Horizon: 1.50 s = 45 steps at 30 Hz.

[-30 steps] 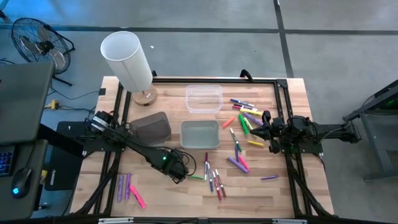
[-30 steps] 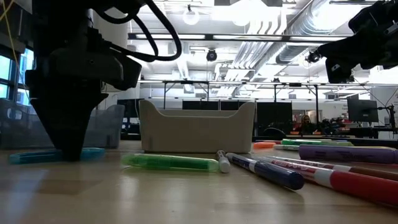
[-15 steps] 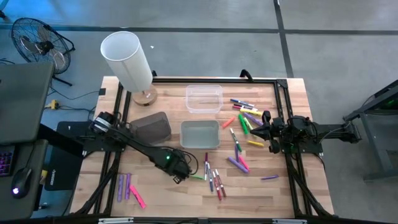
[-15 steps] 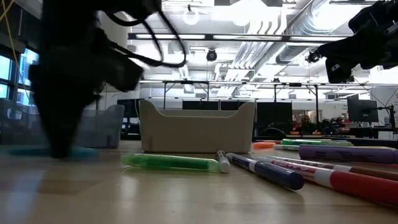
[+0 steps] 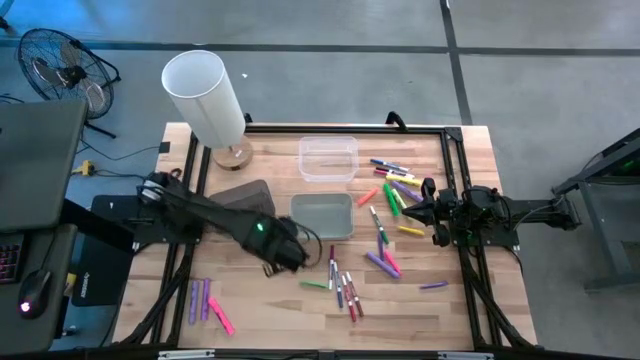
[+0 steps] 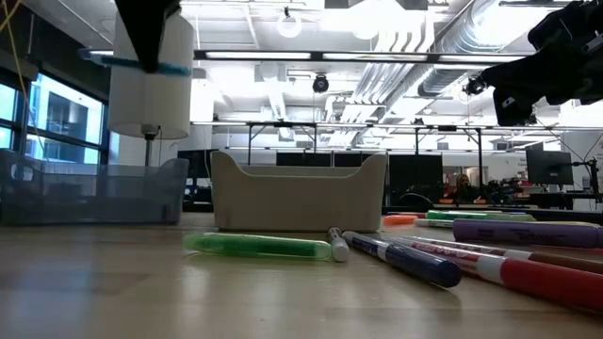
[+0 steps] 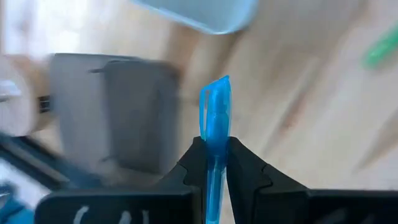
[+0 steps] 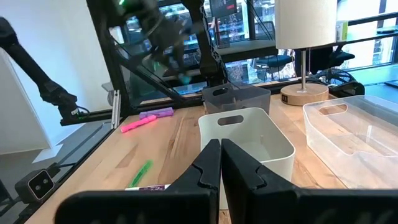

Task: Pick & Place Markers
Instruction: Put the blue pen into the black bin

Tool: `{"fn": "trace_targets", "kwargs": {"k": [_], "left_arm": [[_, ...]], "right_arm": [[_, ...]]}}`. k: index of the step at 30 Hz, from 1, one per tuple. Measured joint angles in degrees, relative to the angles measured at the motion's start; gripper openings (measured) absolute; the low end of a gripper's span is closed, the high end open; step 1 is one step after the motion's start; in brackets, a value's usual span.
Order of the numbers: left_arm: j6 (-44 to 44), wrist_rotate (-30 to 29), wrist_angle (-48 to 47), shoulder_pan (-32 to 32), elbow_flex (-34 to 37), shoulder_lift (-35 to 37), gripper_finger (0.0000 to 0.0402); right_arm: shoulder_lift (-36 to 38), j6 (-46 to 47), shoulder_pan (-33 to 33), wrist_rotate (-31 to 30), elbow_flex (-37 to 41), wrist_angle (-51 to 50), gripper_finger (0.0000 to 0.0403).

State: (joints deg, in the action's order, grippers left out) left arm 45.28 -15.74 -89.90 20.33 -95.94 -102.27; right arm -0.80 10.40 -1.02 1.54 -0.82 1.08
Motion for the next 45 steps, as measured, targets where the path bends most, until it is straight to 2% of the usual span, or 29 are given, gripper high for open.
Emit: {"fn": "trace_targets", "kwargs": {"k": [9,12,15,17,20,22,32,38,40,45], "left_arm": [[-6.48,-1.13,6.96,-8.66,18.10,15.09,0.0029],[-8.54,1.21,9.70,-11.48,25.28,18.68,0.0032],[-11.92,2.82,14.31,-14.40,29.90,20.73,0.0042],[-13.42,3.45,13.80,-15.72,33.57,21.86,0.0046],[-15.93,3.85,19.07,-18.13,36.27,23.19,0.0049],[-16.90,4.40,19.32,-19.25,38.44,23.86,0.0050],[-19.51,4.29,23.49,-20.84,38.97,24.34,0.0052],[-12.80,4.61,24.66,-20.74,38.93,24.34,0.0053],[-11.41,6.34,24.25,-20.74,38.93,24.34,0.0056],[-6.15,7.89,23.82,-20.71,38.93,24.34,0.0095]], "right_arm": [[-0.02,0.01,0.00,-0.02,-0.02,-0.02,0.0003],[-0.02,0.02,-0.02,-0.02,0.00,-0.02,0.0002],[-0.04,0.00,-0.02,0.00,-0.02,-0.02,0.0003],[-0.03,0.02,-0.02,-0.02,-0.02,-0.01,0.0002],[0.00,0.01,-0.02,0.00,0.00,0.02,0.0003],[0.00,0.00,-0.02,0.00,-0.01,0.02,0.0002],[0.00,0.02,-0.01,0.00,-0.01,0.01,0.0003],[0.00,0.01,-0.02,0.00,0.00,0.02,0.0003],[0.00,0.01,-0.01,0.00,-0.02,0.01,0.0002],[0.00,0.00,0.00,0.00,-0.02,0.00,0.0003]]}}
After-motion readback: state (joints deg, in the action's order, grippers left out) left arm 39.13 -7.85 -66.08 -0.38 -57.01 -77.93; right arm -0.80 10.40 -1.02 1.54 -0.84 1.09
